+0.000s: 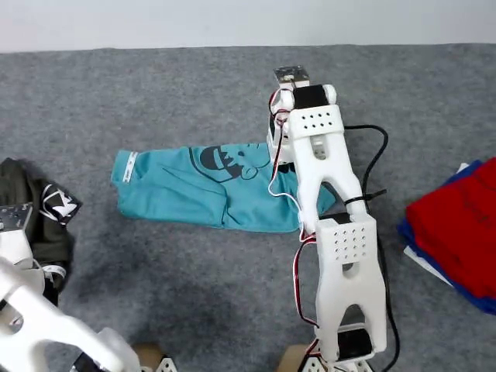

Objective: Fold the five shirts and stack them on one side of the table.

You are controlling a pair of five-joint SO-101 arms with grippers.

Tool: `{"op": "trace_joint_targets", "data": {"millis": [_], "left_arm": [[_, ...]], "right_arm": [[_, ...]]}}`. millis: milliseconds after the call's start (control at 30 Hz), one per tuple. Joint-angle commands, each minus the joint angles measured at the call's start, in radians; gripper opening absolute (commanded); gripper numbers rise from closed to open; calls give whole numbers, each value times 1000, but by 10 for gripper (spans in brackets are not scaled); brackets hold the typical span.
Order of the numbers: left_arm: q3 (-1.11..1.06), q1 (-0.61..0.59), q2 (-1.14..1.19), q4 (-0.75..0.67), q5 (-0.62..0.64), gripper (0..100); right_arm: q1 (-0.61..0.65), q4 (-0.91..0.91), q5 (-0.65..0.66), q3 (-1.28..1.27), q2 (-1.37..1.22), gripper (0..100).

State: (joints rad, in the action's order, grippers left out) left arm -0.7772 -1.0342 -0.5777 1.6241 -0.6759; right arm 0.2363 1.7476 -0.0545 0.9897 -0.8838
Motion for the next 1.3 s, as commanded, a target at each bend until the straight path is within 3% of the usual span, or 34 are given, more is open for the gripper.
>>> {"op": "trace_joint_targets", "data": {"millis": [0,133,300,600,833,1200,1267], "left_arm": [[7,6,-26,-9,2,3],[1,6,-26,-12,2,3],[7,8,-25,-14,-2,3],[7,8,-23,-18,-3,3],[4,8,-21,-29,-2,3],[1,8,-25,-28,0,3],[-1,8,-25,-26,0,3]], "right_arm": [[-56,18,11,48,-12,9],[-101,42,12,43,-44,56],[-137,47,12,41,-45,270],[-114,41,6,43,-59,283],[-113,39,6,48,-165,266],[-117,42,11,181,-180,7],[-113,42,12,209,-150,12]]}}
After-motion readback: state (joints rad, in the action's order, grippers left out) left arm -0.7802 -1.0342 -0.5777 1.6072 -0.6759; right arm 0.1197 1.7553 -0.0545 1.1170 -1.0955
